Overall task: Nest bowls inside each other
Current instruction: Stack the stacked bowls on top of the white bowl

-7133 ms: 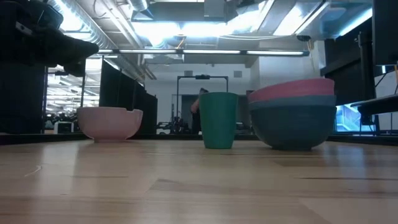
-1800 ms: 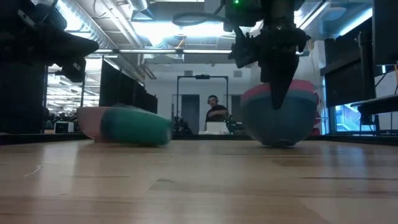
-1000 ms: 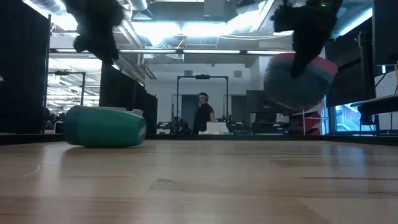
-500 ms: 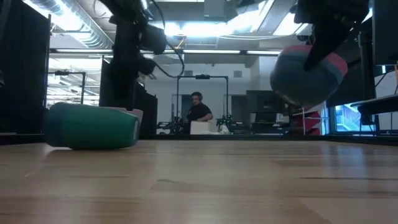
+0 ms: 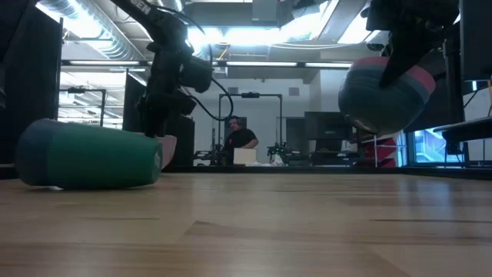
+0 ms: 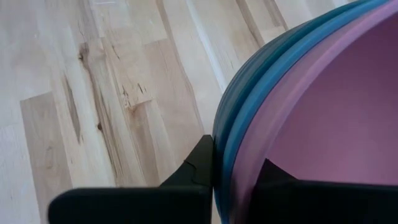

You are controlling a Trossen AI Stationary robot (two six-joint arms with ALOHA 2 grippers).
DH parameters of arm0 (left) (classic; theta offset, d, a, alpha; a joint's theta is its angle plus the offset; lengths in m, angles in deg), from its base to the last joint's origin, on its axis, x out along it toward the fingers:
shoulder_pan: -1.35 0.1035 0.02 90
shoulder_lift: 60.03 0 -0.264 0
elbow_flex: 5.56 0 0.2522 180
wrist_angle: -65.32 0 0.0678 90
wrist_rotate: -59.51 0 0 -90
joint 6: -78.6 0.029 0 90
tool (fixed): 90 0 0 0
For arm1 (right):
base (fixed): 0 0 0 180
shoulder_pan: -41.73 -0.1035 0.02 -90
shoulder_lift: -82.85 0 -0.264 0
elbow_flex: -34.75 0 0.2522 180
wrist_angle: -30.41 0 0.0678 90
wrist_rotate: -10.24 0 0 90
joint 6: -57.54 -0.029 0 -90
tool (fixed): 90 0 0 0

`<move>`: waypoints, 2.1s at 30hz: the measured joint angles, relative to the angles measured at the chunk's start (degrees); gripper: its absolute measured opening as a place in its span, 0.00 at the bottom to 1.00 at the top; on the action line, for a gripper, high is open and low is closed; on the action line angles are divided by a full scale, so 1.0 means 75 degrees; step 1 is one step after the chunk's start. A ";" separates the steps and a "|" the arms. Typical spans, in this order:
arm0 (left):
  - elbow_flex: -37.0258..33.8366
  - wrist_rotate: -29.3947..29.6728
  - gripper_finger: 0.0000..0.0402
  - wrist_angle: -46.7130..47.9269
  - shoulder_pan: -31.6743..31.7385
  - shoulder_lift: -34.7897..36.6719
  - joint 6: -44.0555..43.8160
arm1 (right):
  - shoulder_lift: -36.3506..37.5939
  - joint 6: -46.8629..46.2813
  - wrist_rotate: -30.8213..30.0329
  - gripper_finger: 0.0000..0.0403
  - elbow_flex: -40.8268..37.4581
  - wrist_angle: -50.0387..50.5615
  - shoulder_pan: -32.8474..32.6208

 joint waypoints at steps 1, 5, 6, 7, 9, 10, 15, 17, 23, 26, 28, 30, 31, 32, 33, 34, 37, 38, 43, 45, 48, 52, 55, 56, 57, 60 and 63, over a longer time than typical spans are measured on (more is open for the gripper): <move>0.0000 -0.0002 0.21 -0.0029 0.0003 -0.0062 0.0058 | 0.0000 -0.0013 -0.0003 0.00 0.0000 0.0010 0.0000; -0.0009 0.0078 0.05 -0.0097 -0.0152 -0.0224 0.0127 | -0.0001 -0.0027 -0.0013 0.00 0.0000 0.0095 0.0000; -0.0009 0.0122 0.04 -0.0134 -0.0239 -0.0230 0.0180 | -0.0001 -0.0030 -0.0013 0.00 0.0000 0.0172 0.0000; -0.0009 0.0200 0.03 -0.0279 -0.0367 -0.0235 0.0280 | -0.0001 -0.0027 -0.0016 0.00 0.0000 0.0244 0.0000; 0.0023 0.0258 0.02 -0.0535 -0.0751 -0.0238 0.0428 | -0.0001 -0.0024 -0.0065 0.00 0.0000 0.0396 -0.0003; 0.0036 0.0212 0.01 -0.0539 -0.0996 -0.0238 0.0445 | 0.0013 -0.0024 -0.0134 0.00 0.0000 0.0489 -0.0001; 0.0334 -0.0180 0.01 -0.0454 -0.2276 -0.0256 0.0258 | 0.0195 0.0055 -0.0218 0.00 0.0003 0.0637 0.0003; 0.0502 -0.0293 0.01 -0.0682 -0.2765 -0.0256 0.0149 | 0.0288 0.0061 -0.0224 0.00 0.0003 0.0646 0.0001; 0.1573 -0.0507 0.00 -0.0608 -0.3887 -0.0835 -0.0103 | 0.0449 0.0085 -0.0290 0.00 0.0003 0.0737 -0.0002; 0.2418 -0.0421 0.00 -0.0275 -0.4240 -0.1478 -0.0161 | 0.0474 0.0090 -0.0290 0.00 0.0003 0.0826 -0.0001; 0.2981 -0.0364 0.00 -0.0054 -0.4475 -0.1906 -0.0199 | 0.0490 0.0093 -0.0290 0.00 0.0003 0.0885 -0.0001; 0.3544 -0.0306 0.00 0.0168 -0.4711 -0.2335 -0.0238 | 0.0506 0.0095 -0.0290 0.00 0.0003 0.0945 -0.0001; 0.3826 -0.0278 0.00 0.0279 -0.4828 -0.2549 -0.0257 | 0.0515 0.0097 -0.0290 0.00 0.0003 0.0974 0.0000; 0.4102 -0.0250 0.00 0.0387 -0.4944 -0.2759 -0.0276 | 0.0523 0.0098 -0.0290 0.00 0.0003 0.1002 0.0000; 0.4325 -0.0241 0.00 0.0427 -0.5007 -0.2906 -0.0283 | 0.0532 0.0101 -0.0291 0.00 0.0003 0.1005 -0.0001; 0.4508 -0.0244 0.00 0.0419 -0.5053 -0.3020 -0.0273 | 0.0548 0.0102 -0.0290 0.00 0.0003 0.1004 0.0000; 0.4881 -0.0229 0.00 0.0302 -0.5215 -0.3274 -0.0120 | 0.0588 0.0110 -0.0290 0.00 0.0003 0.1053 0.0000; 0.4913 -0.0229 0.00 0.0260 -0.5274 -0.3326 -0.0041 | 0.0598 0.0110 -0.0290 0.00 0.0003 0.1051 0.0000; 0.4943 -0.0209 0.01 0.0284 -0.5409 -0.3466 0.0051 | 0.0632 0.0116 -0.0290 0.00 0.0003 0.1088 -0.0001; 0.4941 -0.0281 0.03 0.0232 -0.5408 -0.3470 0.0099 | 0.0645 0.0119 -0.0290 0.00 0.0003 0.1110 0.0000; 0.4928 -0.0429 0.10 -0.0052 -0.5408 -0.3479 0.0190 | 0.0652 0.0173 -0.0290 0.00 0.0003 0.1117 -0.0002; 0.5116 -0.0490 0.20 0.0113 -0.5366 -0.3477 0.0199 | 0.0652 0.0200 -0.0279 0.00 0.0003 0.1141 -0.0002; 0.5570 -0.0437 0.23 0.0499 -0.5357 -0.3459 0.0112 | 0.0652 0.0226 -0.0262 0.00 0.0003 0.1112 -0.0002; 0.5721 -0.0420 0.24 0.0627 -0.5354 -0.3453 0.0083 | 0.0652 0.0235 -0.0256 0.00 0.0003 0.1102 -0.0001; 0.5873 -0.0402 0.25 0.0755 -0.5351 -0.3446 0.0054 | 0.0652 0.0244 -0.0251 0.00 0.0003 0.1092 -0.0001; 0.6327 -0.0350 0.28 0.1140 -0.5341 -0.3428 -0.0032 | 0.0652 0.0270 -0.0234 0.00 0.0003 0.1062 -0.0001; 0.6810 -0.0253 0.30 0.1606 -0.5335 -0.3375 -0.0184 | 0.0646 0.0296 -0.0127 0.00 0.0003 0.0906 0.0000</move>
